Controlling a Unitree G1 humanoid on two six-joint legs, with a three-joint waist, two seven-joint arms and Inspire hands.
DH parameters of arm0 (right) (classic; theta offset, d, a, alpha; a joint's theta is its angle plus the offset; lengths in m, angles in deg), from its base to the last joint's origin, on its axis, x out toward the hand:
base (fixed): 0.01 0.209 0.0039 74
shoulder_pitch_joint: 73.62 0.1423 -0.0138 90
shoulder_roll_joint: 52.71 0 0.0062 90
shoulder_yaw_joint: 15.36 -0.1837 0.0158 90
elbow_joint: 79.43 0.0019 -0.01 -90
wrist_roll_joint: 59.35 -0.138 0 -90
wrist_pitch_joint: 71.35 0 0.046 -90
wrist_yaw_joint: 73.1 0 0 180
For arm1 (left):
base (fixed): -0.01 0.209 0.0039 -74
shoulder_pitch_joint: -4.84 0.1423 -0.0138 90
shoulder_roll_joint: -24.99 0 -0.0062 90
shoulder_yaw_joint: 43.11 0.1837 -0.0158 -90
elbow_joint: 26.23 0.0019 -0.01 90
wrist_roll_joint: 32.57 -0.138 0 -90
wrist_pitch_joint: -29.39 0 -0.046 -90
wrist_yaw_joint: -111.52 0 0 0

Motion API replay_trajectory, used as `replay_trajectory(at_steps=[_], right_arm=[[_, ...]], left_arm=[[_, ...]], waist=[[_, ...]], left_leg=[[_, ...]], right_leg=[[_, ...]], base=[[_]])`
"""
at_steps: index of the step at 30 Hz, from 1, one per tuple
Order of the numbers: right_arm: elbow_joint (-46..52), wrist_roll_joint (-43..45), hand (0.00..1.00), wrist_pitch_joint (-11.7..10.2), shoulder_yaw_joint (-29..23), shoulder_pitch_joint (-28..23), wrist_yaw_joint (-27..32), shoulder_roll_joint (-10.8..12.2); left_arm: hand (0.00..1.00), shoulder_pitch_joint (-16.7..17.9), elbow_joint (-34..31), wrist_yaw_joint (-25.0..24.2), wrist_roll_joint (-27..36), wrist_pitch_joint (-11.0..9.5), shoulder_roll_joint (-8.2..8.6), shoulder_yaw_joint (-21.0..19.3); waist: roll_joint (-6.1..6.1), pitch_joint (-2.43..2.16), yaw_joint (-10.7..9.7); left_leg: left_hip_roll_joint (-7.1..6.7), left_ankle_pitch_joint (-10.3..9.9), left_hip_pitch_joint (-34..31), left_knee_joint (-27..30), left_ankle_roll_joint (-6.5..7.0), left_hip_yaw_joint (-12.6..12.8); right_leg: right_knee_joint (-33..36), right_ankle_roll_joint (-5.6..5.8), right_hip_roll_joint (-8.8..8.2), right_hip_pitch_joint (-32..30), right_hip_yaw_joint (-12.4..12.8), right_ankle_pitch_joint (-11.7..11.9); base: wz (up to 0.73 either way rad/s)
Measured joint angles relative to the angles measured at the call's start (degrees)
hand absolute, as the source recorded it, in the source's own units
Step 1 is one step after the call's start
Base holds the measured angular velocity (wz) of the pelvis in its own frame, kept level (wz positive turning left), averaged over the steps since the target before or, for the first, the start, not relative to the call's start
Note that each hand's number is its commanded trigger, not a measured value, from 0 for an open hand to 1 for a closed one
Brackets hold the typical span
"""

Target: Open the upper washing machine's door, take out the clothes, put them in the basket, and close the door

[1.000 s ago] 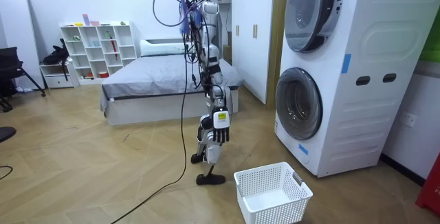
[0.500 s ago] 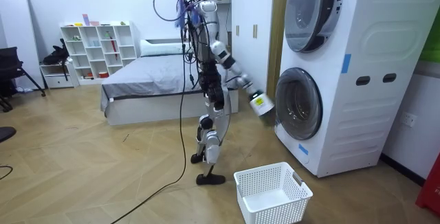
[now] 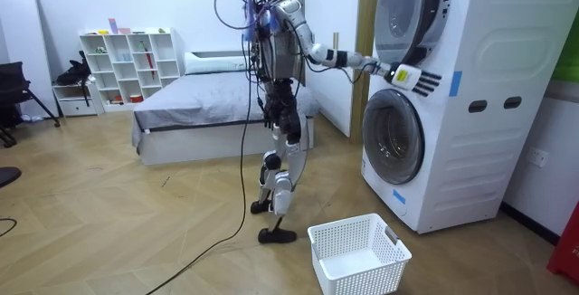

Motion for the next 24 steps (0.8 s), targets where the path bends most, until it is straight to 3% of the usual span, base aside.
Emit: replay_trajectory(at_steps=[4, 5, 6, 7, 8, 9, 11, 12, 15, 20, 22, 24], right_arm=[[1.9, 1.5, 0.00, 0.0, -0.1, 2.1, 2.1, -1.6], [4.3, 2.3, 0.00, 0.0, -0.2, 2.2, 2.9, -1.6], [6.6, 3.3, 0.00, 0.2, 1.2, 2.7, 2.9, -1.5], [7.5, 3.5, 0.00, 0.4, 2.6, 3.4, 2.9, -1.4], [10.4, 3.6, 0.00, 0.7, 3.1, 4.0, 3.3, -1.9], [11.3, 3.6, 0.00, 0.7, 2.4, 3.9, 5.3, -2.5], [11.3, 3.8, 0.00, 0.7, 1.8, 4.9, 7.5, -3.6], [12.2, 3.8, 0.00, 0.7, 1.9, 6.1, 7.4, -4.1], [12.8, 5.8, 0.00, 2.2, 1.9, 6.6, 7.4, -4.3], [13.2, 9.5, 0.00, 3.8, 1.8, 6.6, 7.2, -4.3], [16.2, 12.4, 0.00, 5.9, 1.9, 6.4, 6.9, -4.3], [18.9, 15.1, 0.00, 6.4, 1.9, 6.2, 7.0, -4.3]], left_arm=[[0.00, -0.2, -1.0, -0.1, -0.1, 0.2, -0.11, 0.0], [0.00, -0.6, -1.2, -0.2, -0.1, 0.2, -0.10, 0.1], [0.00, -0.1, -1.3, -0.2, -0.3, -0.2, -0.87, -0.9], [0.00, 0.3, -1.2, -0.2, -0.7, -0.3, -1.20, -2.2], [0.00, 0.9, 0.2, -0.1, -3.0, -0.3, -1.04, -4.1], [0.00, 0.7, 0.9, 0.0, -3.8, 0.2, -0.90, -3.6], [0.00, 0.7, 0.4, 0.1, -3.7, 0.2, -0.85, -1.3], [0.00, 0.5, 0.2, 0.1, -3.7, 0.3, -0.78, -0.1], [0.00, -0.7, 0.4, 0.2, -3.7, 1.9, -0.87, 0.8], [0.00, -0.7, 0.3, 0.2, -3.7, 2.4, -0.81, 2.1], [0.00, -0.2, 0.3, 0.0, -3.6, 2.4, -0.76, 2.1], [0.00, 0.1, 0.4, -0.3, -3.7, 2.4, -0.77, 2.0]], waist=[[-0.24, -0.01, 0.2], [0.64, 0.50, 0.2], [1.17, 0.66, 0.7], [0.55, 0.42, 0.6], [-0.21, 1.06, 0.1], [0.32, 1.19, -1.8], [-0.23, 1.27, -2.5], [-0.11, 1.22, -2.9], [-1.12, 0.93, -2.8], [-1.08, 0.36, -2.7], [-0.76, -0.10, -2.6], [-0.40, -0.22, -2.7]], left_leg=[[0.64, 0.1, 0.7, -0.7, 0.07, -1.9], [2.26, 0.5, 1.4, -1.3, 0.56, -5.4], [4.31, 0.5, 1.2, -1.6, 0.52, -9.2], [5.02, 0.2, 0.6, -1.4, 0.31, -8.9], [4.85, -1.5, 0.7, -0.8, -2.20, -5.9], [5.83, -2.2, 1.2, -0.4, -3.19, -4.2], [5.23, -1.6, 1.0, -0.9, -2.83, -0.3], [5.31, -0.4, 0.0, -1.1, -2.41, 0.6], [4.01, -0.6, -0.1, -1.3, -2.08, 1.3], [3.15, -0.6, -0.5, -1.1, -1.42, 2.2], [2.94, -0.8, -0.5, -1.0, -1.29, 2.7], [2.89, -0.9, -0.4, -0.6, -1.30, 2.8]], right_leg=[[2.6, -0.01, 0.39, -0.7, -0.5, 0.0], [8.3, -0.48, 1.03, -4.6, -1.2, -2.2], [4.8, -3.75, 5.16, -9.7, 1.9, -2.8], [1.3, -5.86, 6.33, -12.4, 2.5, -0.6], [-1.4, -7.09, 5.48, -15.4, -1.1, 11.0], [0.3, -7.19, 5.72, -14.4, -1.7, 10.9], [-0.1, -7.03, 4.92, -12.7, -0.9, 10.8], [0.0, -5.81, 4.87, -12.3, -1.4, 9.9], [-0.9, -5.70, 4.57, -12.3, -1.7, 9.4], [-0.5, -4.54, 4.19, -12.3, -0.8, 8.8], [0.5, -4.49, 4.10, -12.9, -0.4, 8.7], [1.3, -4.77, 4.01, -13.1, -0.1, 8.7]], base=[[0.05], [-0.40], [-0.68], [-0.83], [-0.18], [0.12], [0.31], [0.06], [0.00], [0.05], [-0.10], [-0.08]])
